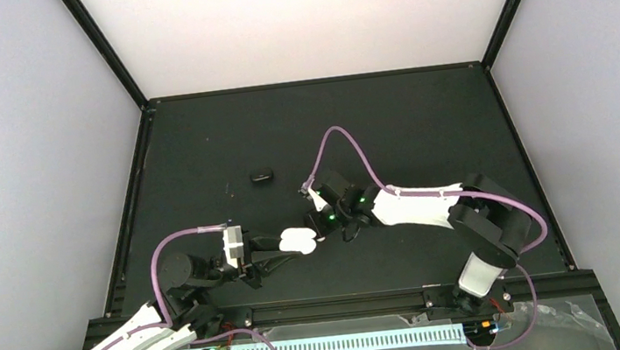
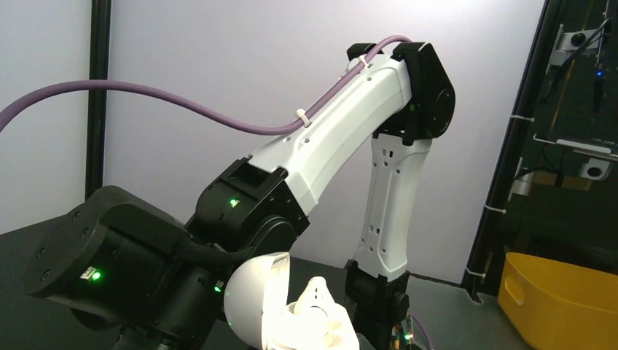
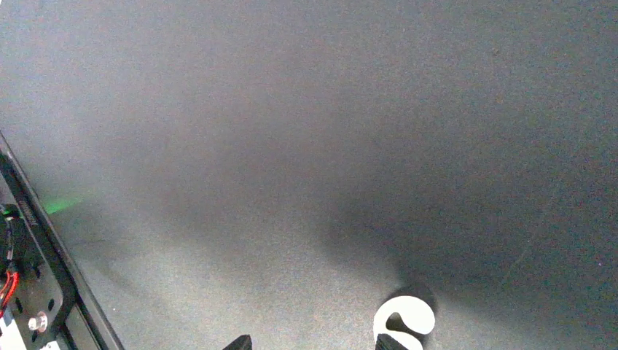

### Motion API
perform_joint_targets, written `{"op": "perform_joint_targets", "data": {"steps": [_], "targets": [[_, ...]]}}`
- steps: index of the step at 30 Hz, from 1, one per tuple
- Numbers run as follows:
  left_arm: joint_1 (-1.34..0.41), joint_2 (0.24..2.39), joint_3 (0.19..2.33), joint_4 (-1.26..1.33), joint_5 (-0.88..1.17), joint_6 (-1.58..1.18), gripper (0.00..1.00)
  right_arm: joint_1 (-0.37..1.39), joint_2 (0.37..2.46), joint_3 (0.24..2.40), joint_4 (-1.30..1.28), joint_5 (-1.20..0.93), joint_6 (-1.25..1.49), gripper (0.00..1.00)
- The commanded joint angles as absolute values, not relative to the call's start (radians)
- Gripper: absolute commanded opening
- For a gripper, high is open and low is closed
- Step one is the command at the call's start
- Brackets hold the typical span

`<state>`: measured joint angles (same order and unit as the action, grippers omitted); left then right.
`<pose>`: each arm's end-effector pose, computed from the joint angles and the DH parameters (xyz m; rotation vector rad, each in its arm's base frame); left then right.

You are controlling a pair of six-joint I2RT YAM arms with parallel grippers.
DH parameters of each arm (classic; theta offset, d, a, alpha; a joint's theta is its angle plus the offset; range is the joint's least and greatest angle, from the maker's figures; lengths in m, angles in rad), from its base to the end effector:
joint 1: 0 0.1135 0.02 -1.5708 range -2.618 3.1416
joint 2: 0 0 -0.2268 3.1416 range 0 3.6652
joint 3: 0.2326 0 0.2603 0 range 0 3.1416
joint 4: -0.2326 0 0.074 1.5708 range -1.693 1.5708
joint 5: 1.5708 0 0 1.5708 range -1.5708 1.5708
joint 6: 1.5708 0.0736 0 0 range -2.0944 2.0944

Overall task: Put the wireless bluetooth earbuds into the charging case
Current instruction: Pick up the earbud from the center of the board.

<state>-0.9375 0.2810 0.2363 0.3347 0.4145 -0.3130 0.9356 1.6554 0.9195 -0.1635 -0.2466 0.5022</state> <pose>0.0905 -0.1733 0.2654 0.7921 1.1900 -1.3152 0.1977 0.2985 0.1001 -0.6850 2.5759 0.8602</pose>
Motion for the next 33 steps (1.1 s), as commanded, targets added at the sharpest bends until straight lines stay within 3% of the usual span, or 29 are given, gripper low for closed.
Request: {"op": "perform_joint_targets", "data": {"steps": [1, 33], "targets": [[-0.943, 0.271, 0.241, 0.335, 0.407, -0.295, 0.02, 0.933, 1.68, 0.952, -0.166, -0.25, 0.489, 0.43], [-0.943, 0.273, 0.235, 0.334, 0.403, -0.292, 0.01, 0.931, 1.726, 0.924, -0.191, -0.105, 0.514, 0.38]]}}
